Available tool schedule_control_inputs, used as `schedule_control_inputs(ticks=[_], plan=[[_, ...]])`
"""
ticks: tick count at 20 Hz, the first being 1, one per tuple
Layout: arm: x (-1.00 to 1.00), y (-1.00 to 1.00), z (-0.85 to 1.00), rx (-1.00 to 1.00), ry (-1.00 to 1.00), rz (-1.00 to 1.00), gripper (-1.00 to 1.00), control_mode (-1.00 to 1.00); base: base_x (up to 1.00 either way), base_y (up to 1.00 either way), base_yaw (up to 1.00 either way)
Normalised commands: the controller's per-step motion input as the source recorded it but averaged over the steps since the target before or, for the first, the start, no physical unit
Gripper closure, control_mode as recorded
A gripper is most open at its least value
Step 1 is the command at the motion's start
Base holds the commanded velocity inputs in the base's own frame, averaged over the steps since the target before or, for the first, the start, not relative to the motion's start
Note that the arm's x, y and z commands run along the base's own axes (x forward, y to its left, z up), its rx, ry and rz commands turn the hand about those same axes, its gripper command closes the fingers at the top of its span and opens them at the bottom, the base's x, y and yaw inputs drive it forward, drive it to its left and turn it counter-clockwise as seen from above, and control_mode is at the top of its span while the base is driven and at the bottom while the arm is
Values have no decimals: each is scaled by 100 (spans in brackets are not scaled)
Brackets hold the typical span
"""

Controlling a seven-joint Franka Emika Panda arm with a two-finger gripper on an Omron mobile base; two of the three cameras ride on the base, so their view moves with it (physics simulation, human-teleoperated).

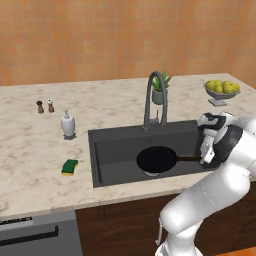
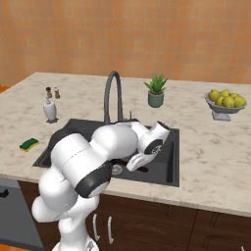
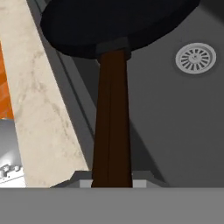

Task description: Pick the pan and sponge and place them into the sink. Then turn on the water.

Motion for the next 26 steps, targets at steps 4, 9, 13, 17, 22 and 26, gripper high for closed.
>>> schedule_control_inputs(ticks=[4,9,13,17,22,26], plan=[[1,26,-35,0,-3,0,100,-100,0,0,0],[0,17,-40,-1,-1,0,100,-100,0,0,0],[0,12,-37,-1,-3,1,100,-100,0,0,0],[0,0,-30,-1,-13,13,100,-100,0,0,0],[0,1,-41,-9,-11,32,100,-100,0,0,0],[-9,0,-39,-11,-13,30,100,-100,0,0,0]])
